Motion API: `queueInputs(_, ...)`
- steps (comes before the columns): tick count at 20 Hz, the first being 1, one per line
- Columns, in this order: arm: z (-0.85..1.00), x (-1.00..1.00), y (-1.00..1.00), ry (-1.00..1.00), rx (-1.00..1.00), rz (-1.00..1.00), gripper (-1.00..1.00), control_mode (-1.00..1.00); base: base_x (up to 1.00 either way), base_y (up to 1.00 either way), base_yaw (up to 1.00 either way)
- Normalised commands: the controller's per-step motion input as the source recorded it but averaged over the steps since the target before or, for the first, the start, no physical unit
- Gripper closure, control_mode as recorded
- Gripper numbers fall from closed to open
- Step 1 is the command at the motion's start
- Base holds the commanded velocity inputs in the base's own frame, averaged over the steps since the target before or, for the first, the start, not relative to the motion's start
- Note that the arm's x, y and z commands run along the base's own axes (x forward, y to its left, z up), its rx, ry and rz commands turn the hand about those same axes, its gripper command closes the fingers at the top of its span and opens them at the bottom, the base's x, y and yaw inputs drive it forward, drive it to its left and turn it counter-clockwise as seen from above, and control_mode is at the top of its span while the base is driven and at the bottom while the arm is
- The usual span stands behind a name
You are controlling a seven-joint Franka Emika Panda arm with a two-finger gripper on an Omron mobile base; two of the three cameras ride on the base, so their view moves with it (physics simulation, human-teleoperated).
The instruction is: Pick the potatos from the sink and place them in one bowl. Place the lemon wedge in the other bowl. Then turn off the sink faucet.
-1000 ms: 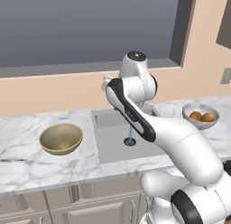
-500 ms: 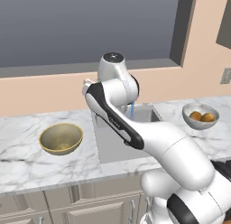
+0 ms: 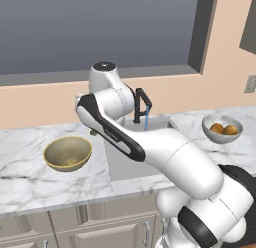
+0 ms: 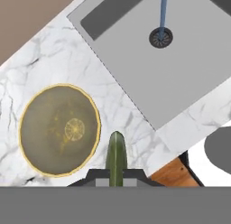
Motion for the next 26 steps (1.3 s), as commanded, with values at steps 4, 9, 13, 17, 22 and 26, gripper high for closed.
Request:
queueInputs(4,-0.31,-0.04,0.13,0.0,0.0,0.01,1.0,-1.0,0.0,0.0,0.0)
queueInputs(9,-0.35,0.0,0.01,-0.04,0.0,0.0,1.0,-1.0,0.0,0.0,0.0)
queueInputs(13,-0.49,0.02,0.13,-0.02,0.0,0.0,1.0,-1.0,0.0,0.0,0.0)
queueInputs(17,-0.57,0.2,0.37,0.0,0.01,0.0,1.0,-1.0,0.0,0.0,0.0)
queueInputs(22,-0.47,0.35,0.48,0.0,0.03,0.0,1.0,-1.0,0.0,0.0,0.0)
queueInputs(26,-0.25,0.53,0.53,0.02,0.04,0.0,1.0,-1.0,0.0,0.0,0.0)
